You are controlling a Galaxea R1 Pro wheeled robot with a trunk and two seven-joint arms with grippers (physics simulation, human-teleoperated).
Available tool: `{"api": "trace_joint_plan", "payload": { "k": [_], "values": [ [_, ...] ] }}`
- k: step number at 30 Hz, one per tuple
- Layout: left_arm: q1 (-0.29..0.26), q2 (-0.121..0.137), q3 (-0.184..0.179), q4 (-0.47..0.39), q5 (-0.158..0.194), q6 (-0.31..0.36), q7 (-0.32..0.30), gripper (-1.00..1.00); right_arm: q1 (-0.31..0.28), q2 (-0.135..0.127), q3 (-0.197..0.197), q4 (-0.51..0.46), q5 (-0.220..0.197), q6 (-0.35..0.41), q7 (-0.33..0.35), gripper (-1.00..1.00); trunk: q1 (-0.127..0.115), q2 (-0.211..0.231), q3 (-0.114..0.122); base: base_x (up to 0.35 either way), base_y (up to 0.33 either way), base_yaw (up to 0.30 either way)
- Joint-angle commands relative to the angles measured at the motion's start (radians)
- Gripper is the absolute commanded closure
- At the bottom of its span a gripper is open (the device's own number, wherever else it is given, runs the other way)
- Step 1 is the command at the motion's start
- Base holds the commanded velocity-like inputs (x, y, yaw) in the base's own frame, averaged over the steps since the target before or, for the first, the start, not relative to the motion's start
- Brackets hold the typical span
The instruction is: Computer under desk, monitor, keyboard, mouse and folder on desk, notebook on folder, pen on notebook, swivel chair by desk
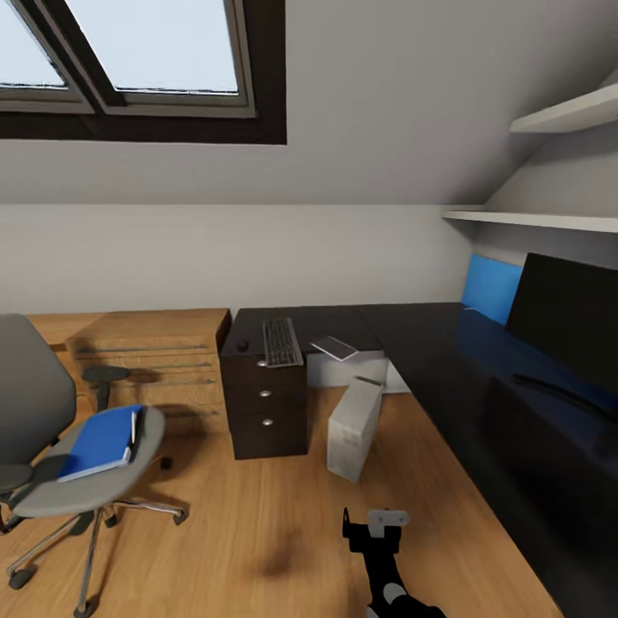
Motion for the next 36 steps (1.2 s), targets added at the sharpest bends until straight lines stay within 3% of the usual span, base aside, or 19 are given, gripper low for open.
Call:
{"api": "trace_joint_plan", "payload": {
  "k": [1, 36],
  "values": [
    [-0.001, 0.001, -0.009, 0.0, 0.009, -0.004, 0.006, -1.0, -0.001, 0.0, 0.009, 0.005, -0.005, -0.003, -0.005, -1.0, 0.0, -0.001, -0.001, 0.249, 0.245, -0.102],
    [-0.001, -0.027, -0.019, 0.045, 0.005, 0.003, 0.005, -1.0, -0.001, -0.002, 0.017, 0.036, 0.008, -0.011, -0.001, -1.0, 0.0, -0.001, -0.001, 0.306, 0.163, -0.007]
  ]
}}
